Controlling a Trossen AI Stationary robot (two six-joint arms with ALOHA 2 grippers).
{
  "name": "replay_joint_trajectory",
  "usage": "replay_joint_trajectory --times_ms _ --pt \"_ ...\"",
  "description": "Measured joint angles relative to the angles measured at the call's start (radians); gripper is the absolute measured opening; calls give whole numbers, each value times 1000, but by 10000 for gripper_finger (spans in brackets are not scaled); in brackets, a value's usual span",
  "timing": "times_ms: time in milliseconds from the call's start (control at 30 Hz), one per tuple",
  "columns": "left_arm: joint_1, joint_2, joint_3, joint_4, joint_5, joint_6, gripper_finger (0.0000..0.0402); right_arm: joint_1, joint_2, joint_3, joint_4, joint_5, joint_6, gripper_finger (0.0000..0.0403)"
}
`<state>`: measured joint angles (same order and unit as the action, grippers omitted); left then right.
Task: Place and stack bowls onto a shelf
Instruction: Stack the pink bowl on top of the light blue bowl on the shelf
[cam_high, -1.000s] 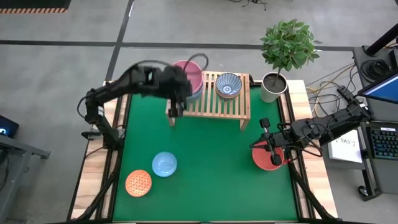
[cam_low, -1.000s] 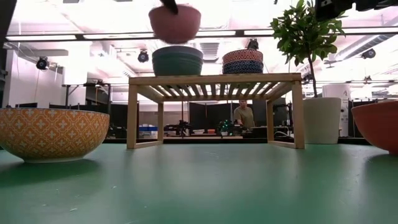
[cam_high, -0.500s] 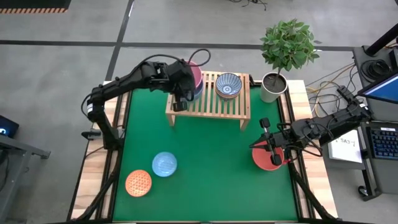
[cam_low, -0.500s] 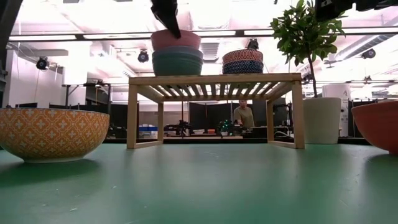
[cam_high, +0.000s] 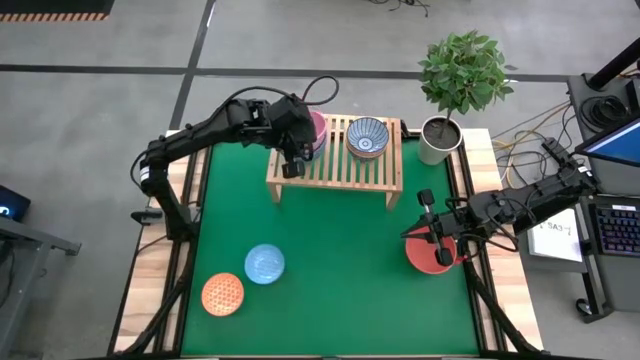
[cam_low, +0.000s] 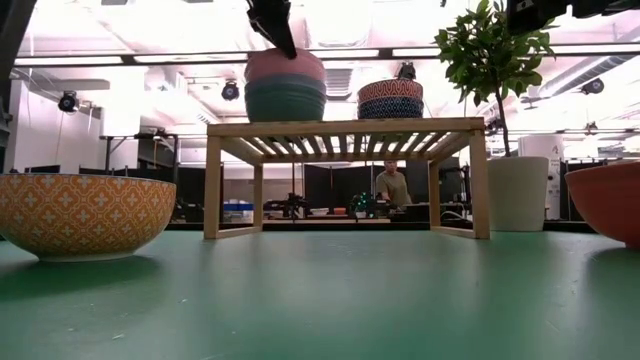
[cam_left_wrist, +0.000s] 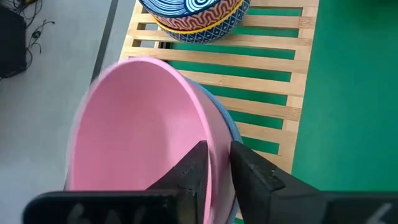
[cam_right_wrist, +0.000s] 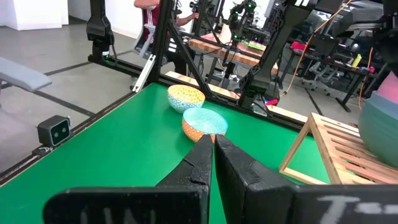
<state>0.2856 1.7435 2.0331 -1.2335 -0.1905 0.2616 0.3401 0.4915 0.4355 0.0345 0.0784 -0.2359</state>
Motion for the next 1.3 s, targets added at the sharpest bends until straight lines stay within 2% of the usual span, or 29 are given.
replay_joint_trajectory --times_ms 333,500,600,733,867,967,1300 --pt "-13 -14 0 -11 -1 1 123 0 0 0 0 0 8 9" --pt "-25 -46 0 -6 1 37 134 0 0 0 0 -1 8 9" --pt "-25 -71 0 0 67 58 125 0 0 0 0 -1 8 9" --pt "-26 -111 0 64 214 118 95 0 0 0 0 -1 8 9" --pt "-21 -145 -22 186 235 159 42 0 0 0 0 -1 8 9" --pt "-9 -175 -89 290 234 169 8 0 0 0 0 -1 8 9" --pt "44 -304 -500 677 233 147 1 0 0 0 0 -1 8 9"
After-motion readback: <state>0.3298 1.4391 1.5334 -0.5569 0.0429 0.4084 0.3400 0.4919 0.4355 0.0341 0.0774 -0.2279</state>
